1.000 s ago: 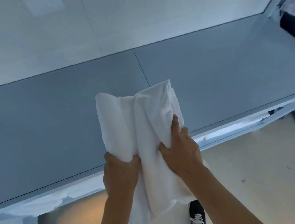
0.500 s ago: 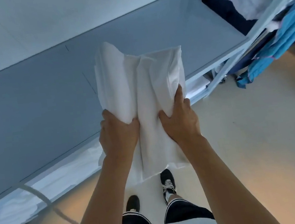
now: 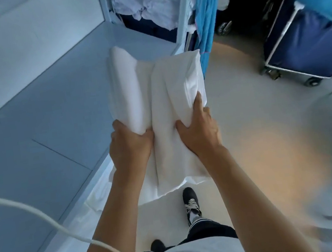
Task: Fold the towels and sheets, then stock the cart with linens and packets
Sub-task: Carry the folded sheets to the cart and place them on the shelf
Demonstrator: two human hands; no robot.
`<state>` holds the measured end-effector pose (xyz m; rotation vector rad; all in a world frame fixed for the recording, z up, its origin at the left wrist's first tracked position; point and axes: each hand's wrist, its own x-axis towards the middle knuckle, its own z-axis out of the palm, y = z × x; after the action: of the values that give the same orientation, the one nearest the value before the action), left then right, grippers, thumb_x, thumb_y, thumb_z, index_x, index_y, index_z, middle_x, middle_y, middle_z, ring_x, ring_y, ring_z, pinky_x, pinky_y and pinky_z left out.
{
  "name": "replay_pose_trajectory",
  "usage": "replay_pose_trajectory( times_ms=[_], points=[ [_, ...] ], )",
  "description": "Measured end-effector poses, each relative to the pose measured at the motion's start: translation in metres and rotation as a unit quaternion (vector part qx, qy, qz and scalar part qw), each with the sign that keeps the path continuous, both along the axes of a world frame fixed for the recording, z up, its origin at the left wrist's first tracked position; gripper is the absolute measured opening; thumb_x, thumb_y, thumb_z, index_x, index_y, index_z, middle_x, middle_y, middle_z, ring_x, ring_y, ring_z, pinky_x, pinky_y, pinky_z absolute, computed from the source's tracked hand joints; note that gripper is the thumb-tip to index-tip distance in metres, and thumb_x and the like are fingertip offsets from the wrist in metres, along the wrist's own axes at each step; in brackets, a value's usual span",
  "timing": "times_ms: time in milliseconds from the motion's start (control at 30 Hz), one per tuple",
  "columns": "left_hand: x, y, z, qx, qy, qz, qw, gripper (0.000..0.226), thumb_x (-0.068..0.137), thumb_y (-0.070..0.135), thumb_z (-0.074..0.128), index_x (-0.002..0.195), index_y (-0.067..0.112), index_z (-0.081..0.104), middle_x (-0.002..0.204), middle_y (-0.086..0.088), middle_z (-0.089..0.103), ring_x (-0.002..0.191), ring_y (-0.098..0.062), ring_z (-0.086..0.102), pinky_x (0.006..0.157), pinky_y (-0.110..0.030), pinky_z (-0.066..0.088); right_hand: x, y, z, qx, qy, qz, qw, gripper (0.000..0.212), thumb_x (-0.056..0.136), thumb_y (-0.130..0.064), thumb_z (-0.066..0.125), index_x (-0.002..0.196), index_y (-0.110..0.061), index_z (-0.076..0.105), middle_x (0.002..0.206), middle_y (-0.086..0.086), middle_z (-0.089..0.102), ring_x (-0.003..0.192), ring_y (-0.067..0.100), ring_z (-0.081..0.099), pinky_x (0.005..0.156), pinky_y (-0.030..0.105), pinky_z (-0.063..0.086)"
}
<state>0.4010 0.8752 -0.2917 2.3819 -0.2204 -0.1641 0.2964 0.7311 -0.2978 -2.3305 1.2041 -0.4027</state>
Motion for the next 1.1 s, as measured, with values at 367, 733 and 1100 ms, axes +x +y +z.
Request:
replay_pose_trajectory(
  times_ms=[367,733,1100],
  points=[
    [-0.042,-0.108,0.003,-0.019,0.017,-0.129,0.991,0.075,0.07,0.06,0.075,0.122,0.013,0.047,0.11,-0.01,0.065,0.101,-0.038,0.064,0.085,-0.044,0.05,-0.076,-0.077,0.009,-0.012,-0.019,-0.132,0.991,0.097,0.083,-0.045,0.063,0.156,-0.039,-0.002,0.126,0.01,0.051,0.104,0.041,0.059,0.078,0.04,0.039],
    [-0.092,-0.282,-0.011,0.002,0.03,-0.184,0.982,0.076,0.067,0.063,0.073,0.121,0.016,0.048,0.108,-0.005,0.065,0.099,-0.034,0.065,0.078,-0.036,0.047,-0.138,-0.237,-0.009,0.009,-0.007,-0.191,0.982,0.089,0.083,-0.046,0.064,0.151,-0.033,0.009,0.122,0.007,0.052,0.107,0.039,0.057,0.078,0.039,0.036],
    [-0.105,-0.409,0.0,0.046,0.016,-0.213,0.976,0.06,0.074,0.05,0.074,0.114,0.014,0.047,0.103,-0.007,0.062,0.094,-0.035,0.061,0.078,-0.039,0.048,-0.153,-0.354,-0.017,0.066,-0.068,-0.24,0.966,0.067,0.08,-0.037,0.067,0.133,-0.02,0.029,0.116,0.007,0.059,0.101,0.036,0.058,0.077,0.035,0.035]
  ],
)
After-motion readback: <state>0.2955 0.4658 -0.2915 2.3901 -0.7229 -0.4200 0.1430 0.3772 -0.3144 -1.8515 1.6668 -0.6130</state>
